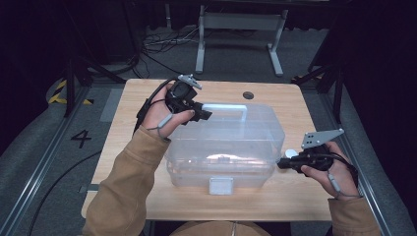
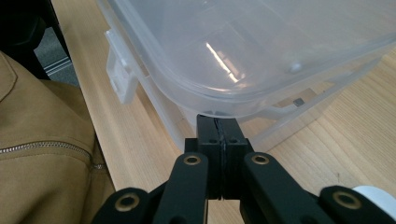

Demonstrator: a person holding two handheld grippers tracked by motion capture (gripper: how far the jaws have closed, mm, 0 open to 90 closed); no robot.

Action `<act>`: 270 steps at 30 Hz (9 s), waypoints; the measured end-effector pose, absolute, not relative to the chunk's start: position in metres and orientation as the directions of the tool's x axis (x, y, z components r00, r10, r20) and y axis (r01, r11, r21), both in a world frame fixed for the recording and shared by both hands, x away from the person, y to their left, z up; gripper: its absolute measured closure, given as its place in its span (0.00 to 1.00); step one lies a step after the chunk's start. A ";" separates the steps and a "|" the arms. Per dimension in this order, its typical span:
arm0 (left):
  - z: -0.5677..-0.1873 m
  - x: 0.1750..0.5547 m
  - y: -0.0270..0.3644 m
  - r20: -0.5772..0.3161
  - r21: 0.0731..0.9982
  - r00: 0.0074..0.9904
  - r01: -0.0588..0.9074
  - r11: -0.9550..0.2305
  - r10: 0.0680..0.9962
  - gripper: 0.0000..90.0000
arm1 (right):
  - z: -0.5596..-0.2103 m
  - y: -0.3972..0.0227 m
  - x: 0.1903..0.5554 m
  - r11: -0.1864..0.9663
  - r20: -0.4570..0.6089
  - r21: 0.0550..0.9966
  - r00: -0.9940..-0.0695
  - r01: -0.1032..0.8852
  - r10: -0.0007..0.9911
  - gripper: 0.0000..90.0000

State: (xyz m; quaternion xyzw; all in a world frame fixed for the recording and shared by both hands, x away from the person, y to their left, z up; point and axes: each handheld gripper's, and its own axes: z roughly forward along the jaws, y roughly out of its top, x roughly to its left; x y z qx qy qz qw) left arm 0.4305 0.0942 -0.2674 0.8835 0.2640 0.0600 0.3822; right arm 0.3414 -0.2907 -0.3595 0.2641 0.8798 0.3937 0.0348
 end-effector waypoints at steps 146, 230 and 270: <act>-0.306 0.403 0.178 -0.156 0.879 0.715 0.415 -0.234 0.681 1.00 | -0.333 -0.274 0.369 0.217 -0.042 0.932 -0.509 0.290 0.860 0.32; -0.306 0.340 0.184 -0.116 0.791 0.805 0.428 -0.436 0.581 0.78 | -0.317 -0.223 0.426 0.044 -0.011 0.976 -0.157 0.212 0.988 0.94; -0.387 0.347 0.137 -0.198 0.557 0.883 0.458 -0.693 0.425 0.66 | -0.313 -0.228 0.439 0.034 0.014 0.969 -0.191 0.244 0.981 0.92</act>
